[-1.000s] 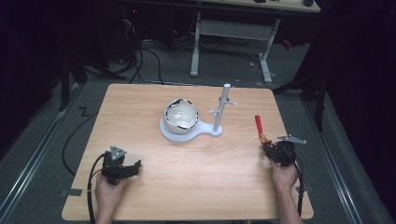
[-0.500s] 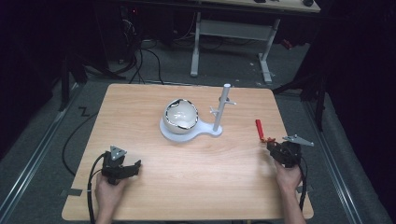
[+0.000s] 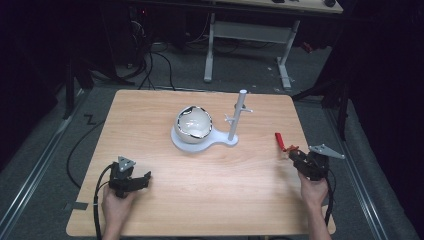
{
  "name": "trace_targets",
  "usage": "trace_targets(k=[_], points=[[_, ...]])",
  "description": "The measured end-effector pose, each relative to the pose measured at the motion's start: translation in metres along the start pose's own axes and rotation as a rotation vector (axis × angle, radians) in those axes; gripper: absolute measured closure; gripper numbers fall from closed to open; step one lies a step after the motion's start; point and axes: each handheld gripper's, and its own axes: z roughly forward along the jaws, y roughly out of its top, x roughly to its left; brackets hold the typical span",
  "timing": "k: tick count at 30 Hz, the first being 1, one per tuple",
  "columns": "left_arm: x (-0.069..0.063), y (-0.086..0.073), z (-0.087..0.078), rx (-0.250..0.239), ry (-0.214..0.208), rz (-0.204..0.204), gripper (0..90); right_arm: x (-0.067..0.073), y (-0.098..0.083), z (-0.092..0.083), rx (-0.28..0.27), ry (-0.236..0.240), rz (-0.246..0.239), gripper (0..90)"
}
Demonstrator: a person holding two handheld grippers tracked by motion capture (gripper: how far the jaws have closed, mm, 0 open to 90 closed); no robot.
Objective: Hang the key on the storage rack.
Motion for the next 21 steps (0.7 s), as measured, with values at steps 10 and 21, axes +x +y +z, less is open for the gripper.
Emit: trace_targets(k=[10, 21], points=[[0.0, 0.0, 0.0, 0.0, 0.0, 0.0, 18.7, 0.006, 0.01, -0.012, -0.038, 0.011, -0.028, 67.1], [0.0, 0.0, 0.0, -0.001, 0.0, 0.0, 18.8, 0.015, 0.023, -0.026, -0.09, 0.029, -0.06, 67.2]])
